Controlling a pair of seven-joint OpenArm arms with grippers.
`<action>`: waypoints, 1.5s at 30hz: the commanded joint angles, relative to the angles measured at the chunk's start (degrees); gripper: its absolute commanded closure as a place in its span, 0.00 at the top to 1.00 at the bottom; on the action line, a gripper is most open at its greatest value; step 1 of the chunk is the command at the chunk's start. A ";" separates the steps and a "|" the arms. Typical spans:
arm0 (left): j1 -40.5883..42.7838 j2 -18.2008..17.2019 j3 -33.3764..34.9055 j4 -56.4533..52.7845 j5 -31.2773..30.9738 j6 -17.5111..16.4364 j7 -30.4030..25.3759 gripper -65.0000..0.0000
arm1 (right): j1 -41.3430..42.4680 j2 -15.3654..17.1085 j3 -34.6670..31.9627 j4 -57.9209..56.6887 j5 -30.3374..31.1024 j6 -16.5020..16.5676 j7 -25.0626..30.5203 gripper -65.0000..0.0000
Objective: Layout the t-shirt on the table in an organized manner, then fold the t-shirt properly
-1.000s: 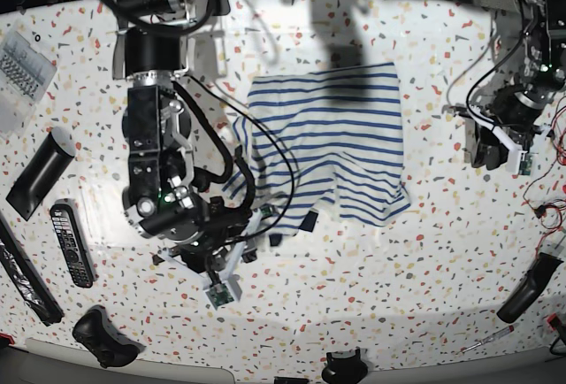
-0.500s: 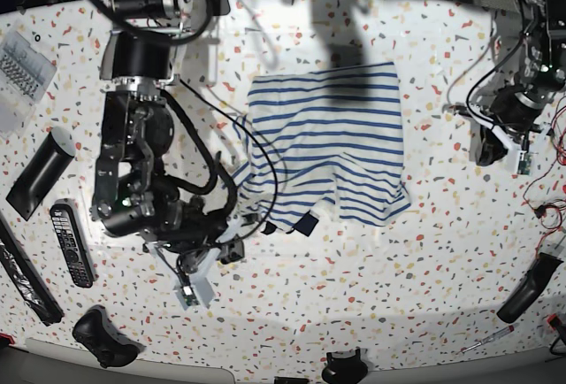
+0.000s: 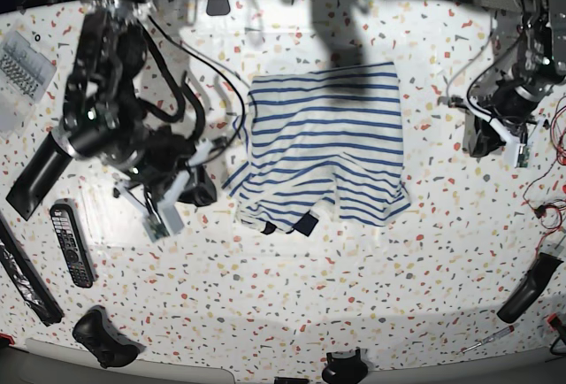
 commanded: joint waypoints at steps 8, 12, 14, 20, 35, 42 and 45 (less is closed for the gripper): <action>10.27 2.99 -10.82 10.29 -2.56 -0.15 -4.48 0.00 | -13.94 0.42 16.15 8.31 12.20 5.11 3.78 0.00; 15.06 3.48 -16.04 11.45 -9.97 -5.84 -2.71 0.00 | -20.59 0.44 23.17 9.16 18.40 5.11 3.72 0.00; 17.44 3.48 -17.62 11.47 -11.96 -8.57 -1.18 0.00 | -23.74 0.44 25.40 9.73 19.71 5.11 3.69 0.00; 24.90 4.96 -21.94 11.47 -12.13 -8.92 -1.07 0.00 | -32.13 0.39 29.66 13.09 20.09 5.11 3.72 0.00; 37.13 10.10 -24.24 11.41 -12.92 -11.08 2.40 0.00 | -44.28 -1.16 30.60 13.42 20.06 5.11 0.33 0.00; 41.22 10.12 -24.24 9.64 -12.96 -11.06 6.14 0.00 | -48.24 -1.16 30.58 13.35 19.82 5.11 -3.96 0.00; 41.70 10.10 -24.22 7.39 -12.96 -11.06 6.93 0.00 | -50.42 -1.16 30.56 13.29 19.74 5.11 -5.20 0.00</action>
